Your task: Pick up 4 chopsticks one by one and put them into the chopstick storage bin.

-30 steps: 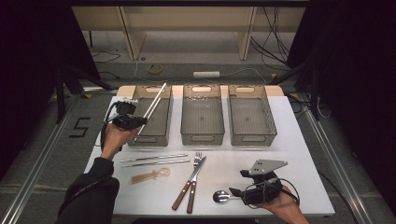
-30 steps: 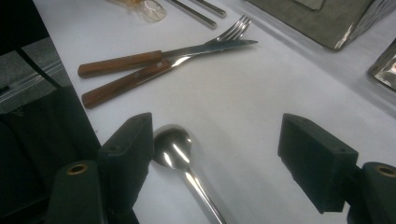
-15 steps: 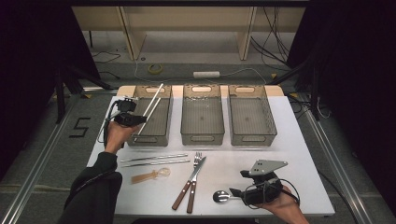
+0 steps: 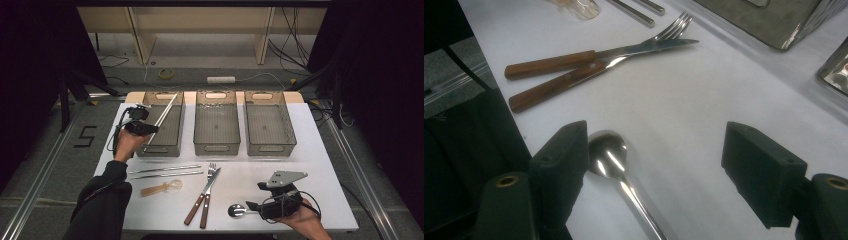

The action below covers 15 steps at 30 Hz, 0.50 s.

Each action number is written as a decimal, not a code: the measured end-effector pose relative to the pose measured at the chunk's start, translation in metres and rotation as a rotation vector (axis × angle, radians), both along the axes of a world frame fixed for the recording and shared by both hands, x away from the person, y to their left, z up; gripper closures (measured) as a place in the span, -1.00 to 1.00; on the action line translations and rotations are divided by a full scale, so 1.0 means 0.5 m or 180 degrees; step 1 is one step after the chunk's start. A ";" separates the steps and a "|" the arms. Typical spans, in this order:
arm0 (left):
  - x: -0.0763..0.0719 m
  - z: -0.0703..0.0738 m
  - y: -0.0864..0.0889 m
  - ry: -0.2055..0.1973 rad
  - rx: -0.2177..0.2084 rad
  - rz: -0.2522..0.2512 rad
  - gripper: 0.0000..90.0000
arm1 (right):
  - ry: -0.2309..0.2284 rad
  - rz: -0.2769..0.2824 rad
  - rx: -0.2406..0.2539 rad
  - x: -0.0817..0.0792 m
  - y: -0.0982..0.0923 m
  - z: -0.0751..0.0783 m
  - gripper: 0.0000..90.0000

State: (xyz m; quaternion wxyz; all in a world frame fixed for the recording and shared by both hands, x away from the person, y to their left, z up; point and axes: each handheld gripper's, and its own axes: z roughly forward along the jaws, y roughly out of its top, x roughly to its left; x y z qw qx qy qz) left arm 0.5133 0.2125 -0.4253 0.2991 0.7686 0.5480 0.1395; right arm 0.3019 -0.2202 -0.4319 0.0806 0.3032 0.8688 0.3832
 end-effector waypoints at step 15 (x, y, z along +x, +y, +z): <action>0.022 -0.008 -0.014 0.0088 0.0091 0.0010 0.87 | -0.0009 0.0009 -0.0010 0.000 -0.003 0.002 -0.37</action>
